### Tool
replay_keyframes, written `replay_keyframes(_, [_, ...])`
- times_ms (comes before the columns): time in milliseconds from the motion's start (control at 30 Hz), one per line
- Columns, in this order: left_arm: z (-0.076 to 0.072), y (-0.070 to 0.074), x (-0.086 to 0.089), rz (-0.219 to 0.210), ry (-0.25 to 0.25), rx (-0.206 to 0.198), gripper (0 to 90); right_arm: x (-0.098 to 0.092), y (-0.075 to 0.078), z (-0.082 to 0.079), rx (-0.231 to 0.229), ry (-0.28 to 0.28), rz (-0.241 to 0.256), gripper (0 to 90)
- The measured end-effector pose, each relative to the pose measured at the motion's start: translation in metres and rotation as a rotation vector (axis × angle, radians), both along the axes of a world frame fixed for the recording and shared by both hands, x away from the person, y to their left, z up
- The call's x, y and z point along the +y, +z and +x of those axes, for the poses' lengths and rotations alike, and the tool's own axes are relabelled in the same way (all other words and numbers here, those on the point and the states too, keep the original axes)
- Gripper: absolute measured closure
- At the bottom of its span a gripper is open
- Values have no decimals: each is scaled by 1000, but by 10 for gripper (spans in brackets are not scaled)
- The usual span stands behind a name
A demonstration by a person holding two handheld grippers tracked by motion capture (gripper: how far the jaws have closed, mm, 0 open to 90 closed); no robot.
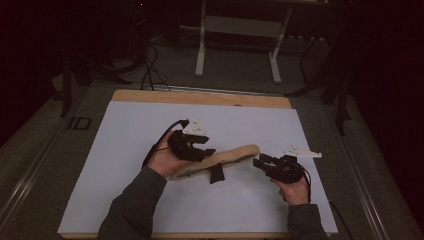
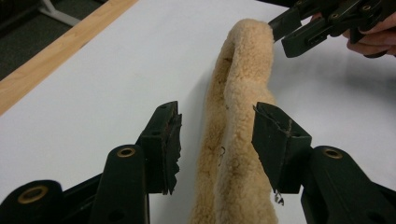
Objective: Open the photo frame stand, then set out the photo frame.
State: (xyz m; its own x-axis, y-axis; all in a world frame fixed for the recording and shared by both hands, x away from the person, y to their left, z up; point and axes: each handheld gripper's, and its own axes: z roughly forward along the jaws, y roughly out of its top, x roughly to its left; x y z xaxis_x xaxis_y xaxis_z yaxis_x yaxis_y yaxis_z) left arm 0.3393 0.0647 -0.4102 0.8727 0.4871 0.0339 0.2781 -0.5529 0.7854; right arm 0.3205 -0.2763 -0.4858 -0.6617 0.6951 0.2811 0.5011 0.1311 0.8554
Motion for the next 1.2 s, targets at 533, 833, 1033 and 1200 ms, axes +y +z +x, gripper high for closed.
replay_keyframes(533, [-1,-3,27,-39,46,3,609,9,-1,-3,-16,-46,-65,702])
replay_keyframes(833, [-2,-13,52,-65,85,27,683,13,-3,-2,-21,-79,-102,853])
replay_keyframes(1033, [-3,-23,61,-60,106,42,706,16,-6,0,-14,-91,-119,896])
replay_keyframes(1200, [-6,-34,72,-57,126,58,749,19,-8,2,-6,-110,-134,897])
